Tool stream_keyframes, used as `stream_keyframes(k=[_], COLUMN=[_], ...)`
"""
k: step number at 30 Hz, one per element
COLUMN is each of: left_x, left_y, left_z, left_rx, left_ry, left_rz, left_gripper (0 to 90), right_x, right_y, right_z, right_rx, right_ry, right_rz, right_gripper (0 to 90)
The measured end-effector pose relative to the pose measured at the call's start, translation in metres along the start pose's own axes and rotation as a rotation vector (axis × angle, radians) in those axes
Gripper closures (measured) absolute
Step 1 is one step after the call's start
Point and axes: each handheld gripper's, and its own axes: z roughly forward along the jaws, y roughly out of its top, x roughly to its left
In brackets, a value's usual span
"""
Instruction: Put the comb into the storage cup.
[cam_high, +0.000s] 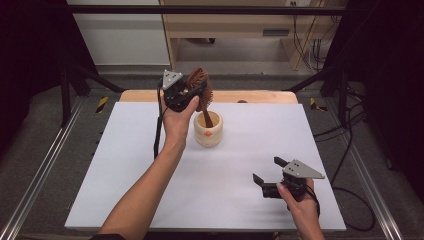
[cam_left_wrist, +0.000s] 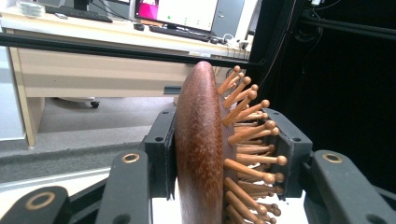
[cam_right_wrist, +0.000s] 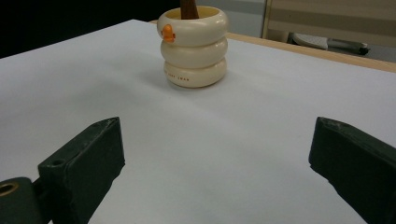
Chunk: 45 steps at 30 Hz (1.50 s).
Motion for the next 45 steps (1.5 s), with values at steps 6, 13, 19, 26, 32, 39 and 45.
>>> stream_keyframes(k=[6,13,19,26,32,39,45], left_x=[0.001,0.001,0.003,0.005,0.006,0.005,0.004], left_y=[-0.003,-0.005,-0.006,-0.008,-0.010,-0.014,-0.018], left_z=[0.002,0.003,0.003,0.004,0.007,0.010,0.012], left_rx=[0.004,0.007,0.006,0.009,0.010,0.014,0.018], left_ry=[-0.002,-0.006,0.001,0.003,0.002,0.002,-0.001], left_rz=[-0.007,0.002,-0.004,-0.009,-0.023,-0.032,-0.031], left_gripper=[50.9,50.9,50.9,50.9,50.9,50.9,50.9], right_x=[0.000,0.000,0.001,0.001,0.001,0.000,0.001], right_y=[0.000,0.000,0.000,-0.001,-0.001,-0.001,-0.001], right_z=[0.000,0.000,0.001,0.001,0.002,0.002,0.002], right_rx=[0.003,0.003,0.006,0.007,0.009,0.009,0.011], right_ry=[0.001,-0.001,0.001,0.003,0.004,0.008,0.011], right_rz=[0.002,0.000,0.002,0.001,0.003,0.005,0.007], right_gripper=[3.8,3.8,3.8,3.8,3.8,3.8,3.7])
